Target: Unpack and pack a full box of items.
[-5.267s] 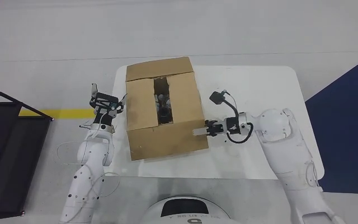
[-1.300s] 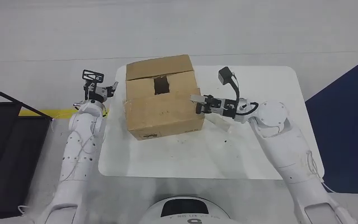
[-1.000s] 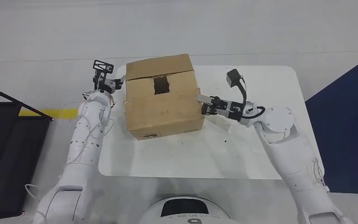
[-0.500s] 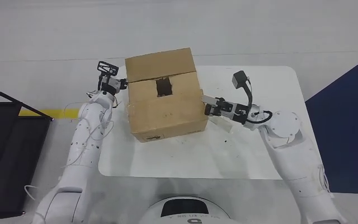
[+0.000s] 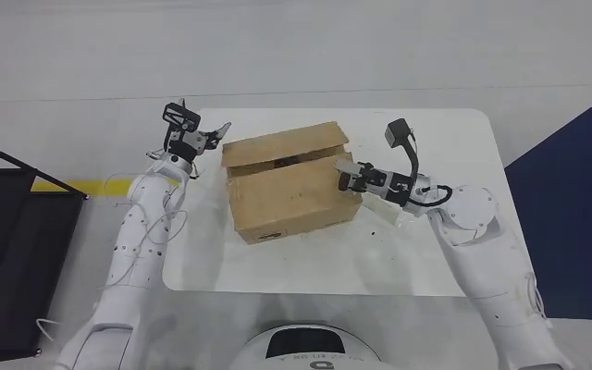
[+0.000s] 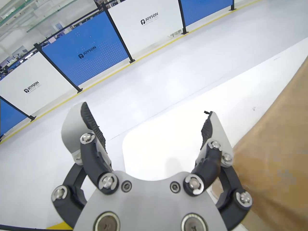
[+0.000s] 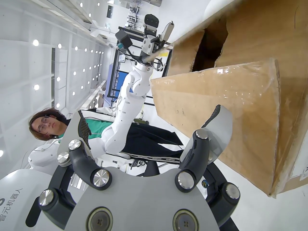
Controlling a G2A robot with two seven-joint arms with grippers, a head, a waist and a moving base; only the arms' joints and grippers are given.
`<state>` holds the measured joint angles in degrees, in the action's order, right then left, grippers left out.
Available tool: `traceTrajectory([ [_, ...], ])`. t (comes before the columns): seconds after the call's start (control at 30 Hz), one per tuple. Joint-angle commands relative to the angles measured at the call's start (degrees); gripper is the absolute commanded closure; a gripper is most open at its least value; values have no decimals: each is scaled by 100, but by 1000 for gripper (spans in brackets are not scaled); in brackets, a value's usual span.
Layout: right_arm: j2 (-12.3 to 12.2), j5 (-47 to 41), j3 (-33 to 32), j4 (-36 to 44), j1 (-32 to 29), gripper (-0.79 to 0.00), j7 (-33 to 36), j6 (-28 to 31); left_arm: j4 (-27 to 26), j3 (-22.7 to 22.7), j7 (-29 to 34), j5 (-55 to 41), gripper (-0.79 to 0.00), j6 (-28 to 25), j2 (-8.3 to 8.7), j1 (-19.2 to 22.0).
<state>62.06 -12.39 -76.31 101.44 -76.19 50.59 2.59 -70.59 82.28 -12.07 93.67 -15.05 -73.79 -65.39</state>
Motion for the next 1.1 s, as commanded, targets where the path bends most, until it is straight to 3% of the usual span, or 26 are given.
traceTrajectory([
  [0.0, -3, -6, -3, -5, -13, -785, -9, 31, -95, 6, -29, 22, -785, -53, 14, -43],
  [0.47, -27, -13, 16, 77, -32, -785, 25, 230, -828, 82, -270, 431, -785, -700, 171, -690],
  [0.63, 24, 153, 327, -227, 395, -785, -141, 165, -1159, 213, -263, 384, -785, -800, 219, -860],
  [0.83, 151, -486, 655, -1198, 1087, -785, -289, 245, -1510, 302, -206, 338, -785, -758, 257, -1068],
  [1.07, 250, -248, 1076, -1738, 1584, -785, -457, -48, -1893, 453, -84, 357, -785, -609, 301, -1326],
])
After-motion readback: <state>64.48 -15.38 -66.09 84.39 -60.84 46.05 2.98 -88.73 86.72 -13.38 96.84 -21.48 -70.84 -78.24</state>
